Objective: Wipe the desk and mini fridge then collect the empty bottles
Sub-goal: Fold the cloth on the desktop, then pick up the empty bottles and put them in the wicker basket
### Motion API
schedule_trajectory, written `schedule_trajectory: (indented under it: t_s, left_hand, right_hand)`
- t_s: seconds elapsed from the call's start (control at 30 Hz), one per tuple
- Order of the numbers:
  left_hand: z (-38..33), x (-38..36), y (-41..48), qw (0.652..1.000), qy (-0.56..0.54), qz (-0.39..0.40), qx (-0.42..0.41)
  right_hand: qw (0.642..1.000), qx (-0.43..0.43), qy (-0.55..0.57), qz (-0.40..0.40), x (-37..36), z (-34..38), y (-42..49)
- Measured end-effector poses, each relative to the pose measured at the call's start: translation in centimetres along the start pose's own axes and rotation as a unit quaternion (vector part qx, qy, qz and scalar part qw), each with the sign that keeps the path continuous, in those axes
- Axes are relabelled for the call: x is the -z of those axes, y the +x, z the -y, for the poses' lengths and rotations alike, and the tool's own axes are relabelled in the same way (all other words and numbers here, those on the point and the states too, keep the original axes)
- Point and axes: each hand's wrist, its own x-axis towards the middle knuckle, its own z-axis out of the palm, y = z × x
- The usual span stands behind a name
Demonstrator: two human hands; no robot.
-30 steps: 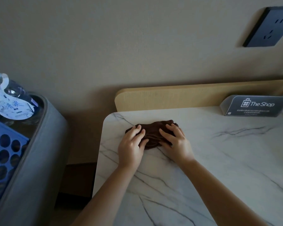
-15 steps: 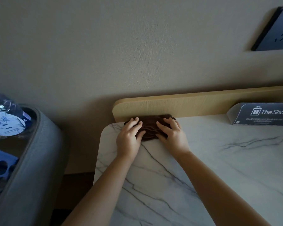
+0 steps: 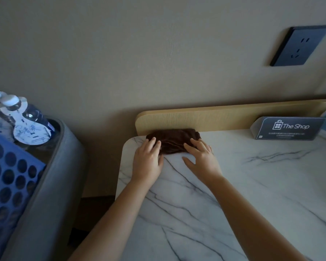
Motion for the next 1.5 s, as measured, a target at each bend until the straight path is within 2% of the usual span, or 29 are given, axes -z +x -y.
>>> schedule_trajectory:
  t_s: [0.2,0.4,0.6,0.97,1.2,1.5]
  left_hand:
    - [-3.2,2.8,-6.9,0.999,-0.012,-0.037,-0.03]
    - [-5.6,4.8,-14.6,0.999,-0.034,-0.04,-0.006]
    - [-7.1,6.5,-20.1,0.997,-0.06,-0.035,-0.015]
    - [-8.3,7.7,-26.8,0.991,-0.116,-0.019,-0.061]
    - [-9.9,6.7,-29.7,0.984,-0.144,0.003,-0.102]
    - [-14.1,8.0,-33.1,0.972,-0.146,0.063,-0.174]
  right_hand:
    - [0.999,0.024,-0.024,-0.026,2.4,2.6,-6.5]
    - [0.998,0.012,-0.046,-0.036,4.2,4.5,-14.2]
    - [0.997,-0.002,-0.056,-0.06,5.3,6.3,-20.6]
    - [0.989,-0.084,-0.09,-0.086,5.7,8.5,-29.8]
    - [0.977,-0.144,-0.14,-0.069,6.3,9.2,-35.2]
    - [0.962,-0.212,-0.135,-0.105,9.0,10.4,-41.6]
